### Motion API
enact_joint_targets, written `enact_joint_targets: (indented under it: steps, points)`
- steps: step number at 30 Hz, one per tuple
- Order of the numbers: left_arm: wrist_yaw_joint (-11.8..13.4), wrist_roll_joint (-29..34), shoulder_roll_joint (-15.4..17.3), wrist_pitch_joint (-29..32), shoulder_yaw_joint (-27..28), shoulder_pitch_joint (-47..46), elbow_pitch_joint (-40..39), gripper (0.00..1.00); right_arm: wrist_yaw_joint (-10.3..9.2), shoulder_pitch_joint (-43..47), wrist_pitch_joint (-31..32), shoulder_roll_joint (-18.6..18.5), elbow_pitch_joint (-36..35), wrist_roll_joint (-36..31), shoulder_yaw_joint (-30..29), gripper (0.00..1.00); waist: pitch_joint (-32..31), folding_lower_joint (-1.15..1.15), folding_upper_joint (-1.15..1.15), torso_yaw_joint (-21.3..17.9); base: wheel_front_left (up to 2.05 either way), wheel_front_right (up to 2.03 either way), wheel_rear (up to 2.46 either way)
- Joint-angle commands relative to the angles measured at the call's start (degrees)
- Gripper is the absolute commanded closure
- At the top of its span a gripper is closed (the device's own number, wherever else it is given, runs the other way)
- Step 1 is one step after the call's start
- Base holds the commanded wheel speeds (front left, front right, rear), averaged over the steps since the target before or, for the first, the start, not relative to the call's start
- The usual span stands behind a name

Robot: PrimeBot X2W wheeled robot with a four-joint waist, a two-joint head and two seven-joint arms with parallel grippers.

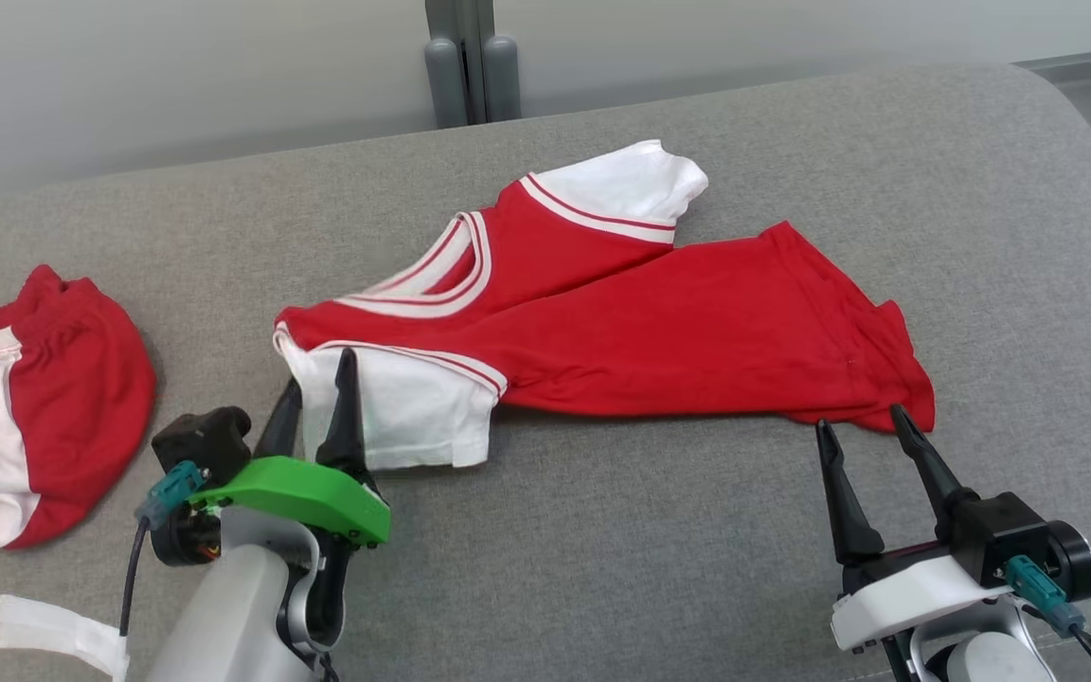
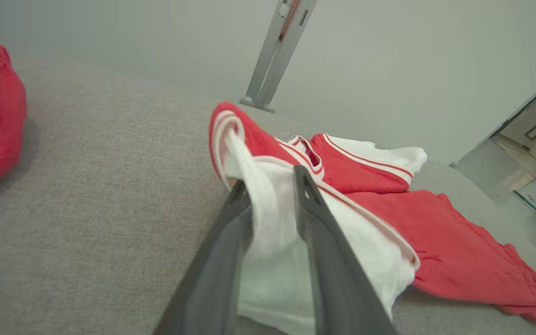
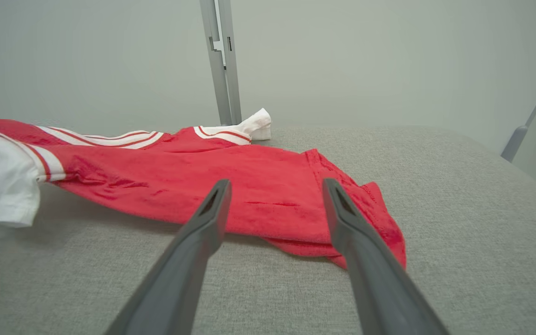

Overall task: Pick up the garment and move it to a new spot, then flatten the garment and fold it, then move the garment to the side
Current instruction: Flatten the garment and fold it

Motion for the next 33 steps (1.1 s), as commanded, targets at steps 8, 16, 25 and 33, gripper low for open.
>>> enact_joint_targets:
  steps: [8,16,25,33]
  points:
    - [5.40,11.95,0.88,-0.01,4.63,5.82,-4.99,0.00,-0.04,1.20,-0.01,-0.11,-0.19,-0.01,-0.03,0.00,-0.37,0.00,0.00,-0.65,0.00,0.00,0.00]
    - [7.35,14.13,-1.77,-0.02,5.66,17.00,-7.77,0.00,-0.04,1.20,-0.01,-0.11,-0.39,0.32,-0.43,0.00,0.15,0.00,0.00,-1.26,0.00,0.00,0.00]
    - [8.90,13.57,-2.48,1.63,2.91,21.77,-7.93,0.00,-0.04,0.95,-0.01,-0.10,-0.34,0.42,-0.75,0.00,0.69,0.00,0.00,-0.71,0.00,0.00,0.00]
    - [8.53,13.83,-1.80,1.45,2.91,18.69,-4.38,0.05,-0.04,0.38,-0.01,-0.12,-0.03,0.39,-0.52,0.00,0.94,0.00,0.00,-0.62,0.00,0.00,0.00]
